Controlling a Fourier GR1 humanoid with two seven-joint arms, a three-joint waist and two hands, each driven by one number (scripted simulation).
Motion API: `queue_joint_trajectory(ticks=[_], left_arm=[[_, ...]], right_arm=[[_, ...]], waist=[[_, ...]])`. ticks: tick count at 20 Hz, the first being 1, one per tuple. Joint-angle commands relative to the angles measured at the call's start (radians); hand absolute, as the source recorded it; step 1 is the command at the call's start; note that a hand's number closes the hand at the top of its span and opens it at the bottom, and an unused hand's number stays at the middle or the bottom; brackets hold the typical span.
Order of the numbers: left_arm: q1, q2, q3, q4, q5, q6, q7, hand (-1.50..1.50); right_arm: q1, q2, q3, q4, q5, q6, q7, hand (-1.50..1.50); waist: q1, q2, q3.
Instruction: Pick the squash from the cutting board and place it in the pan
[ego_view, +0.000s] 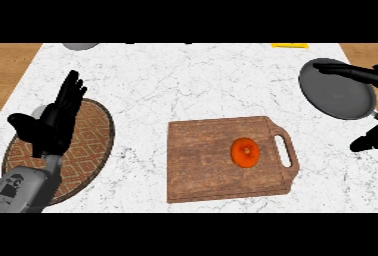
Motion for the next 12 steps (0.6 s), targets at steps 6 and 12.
queue_joint_trajectory(ticks=[6, 12], left_arm=[[0.01, -0.028, 0.04, 0.01, -0.047, -0.046, 0.01, 0.0], [0.036, -0.063, 0.067, 0.009, -0.072, -0.052, -0.014, 0.0]], right_arm=[[-0.07, 0.09, -0.034, -0.219, 0.071, 0.043, 0.262, -1.5], [-0.034, 0.141, -0.043, -0.332, -0.003, 0.187, 0.373, -1.5]], waist=[[-0.002, -0.002, 0.0], [-0.007, -0.002, 0.0]])
